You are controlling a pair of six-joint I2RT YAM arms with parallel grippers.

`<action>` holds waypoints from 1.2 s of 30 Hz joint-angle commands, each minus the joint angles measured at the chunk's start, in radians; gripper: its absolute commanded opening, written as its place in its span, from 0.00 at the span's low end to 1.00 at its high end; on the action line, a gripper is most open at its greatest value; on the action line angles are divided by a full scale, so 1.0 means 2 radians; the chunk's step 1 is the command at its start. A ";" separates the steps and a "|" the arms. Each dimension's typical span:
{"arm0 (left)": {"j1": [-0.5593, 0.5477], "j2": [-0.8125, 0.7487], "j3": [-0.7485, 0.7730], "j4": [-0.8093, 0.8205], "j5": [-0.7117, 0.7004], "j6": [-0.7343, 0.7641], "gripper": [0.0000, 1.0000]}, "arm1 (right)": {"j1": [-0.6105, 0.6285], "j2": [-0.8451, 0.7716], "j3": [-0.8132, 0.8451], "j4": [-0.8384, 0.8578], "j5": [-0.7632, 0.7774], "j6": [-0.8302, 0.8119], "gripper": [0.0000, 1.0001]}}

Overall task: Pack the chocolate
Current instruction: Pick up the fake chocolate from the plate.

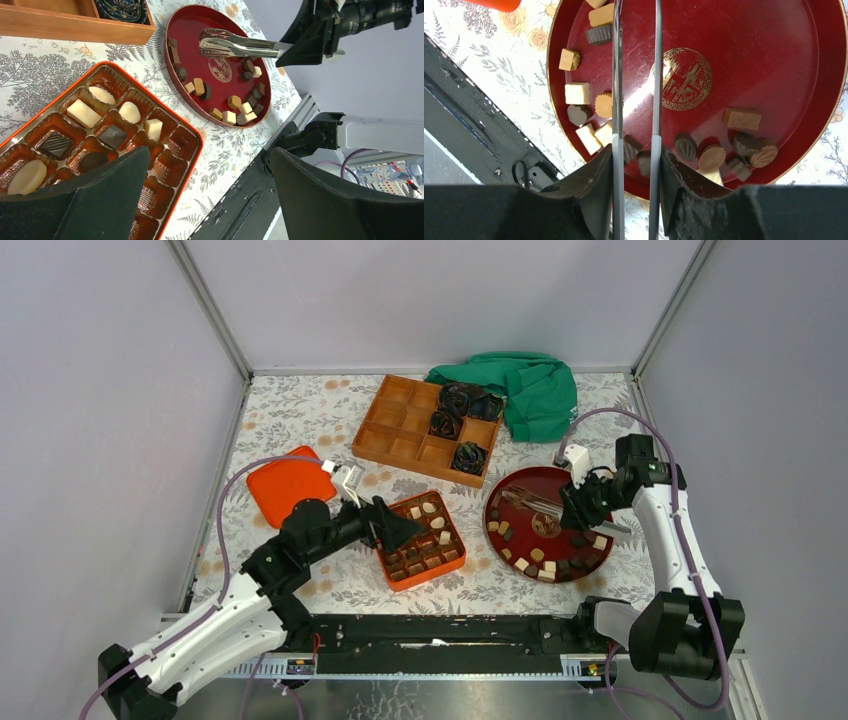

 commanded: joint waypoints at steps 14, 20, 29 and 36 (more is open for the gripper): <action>0.002 -0.001 -0.009 0.069 0.009 -0.006 0.98 | 0.011 0.072 -0.018 0.116 0.018 0.065 0.44; 0.002 0.032 0.010 0.080 0.011 0.018 0.98 | 0.021 0.076 -0.035 0.108 0.017 0.045 0.48; 0.003 0.061 0.019 0.095 0.018 0.030 0.98 | 0.029 0.084 -0.044 0.159 0.055 0.075 0.49; 0.003 0.061 0.012 0.100 0.018 0.030 0.98 | 0.035 0.102 -0.028 0.155 0.032 0.067 0.49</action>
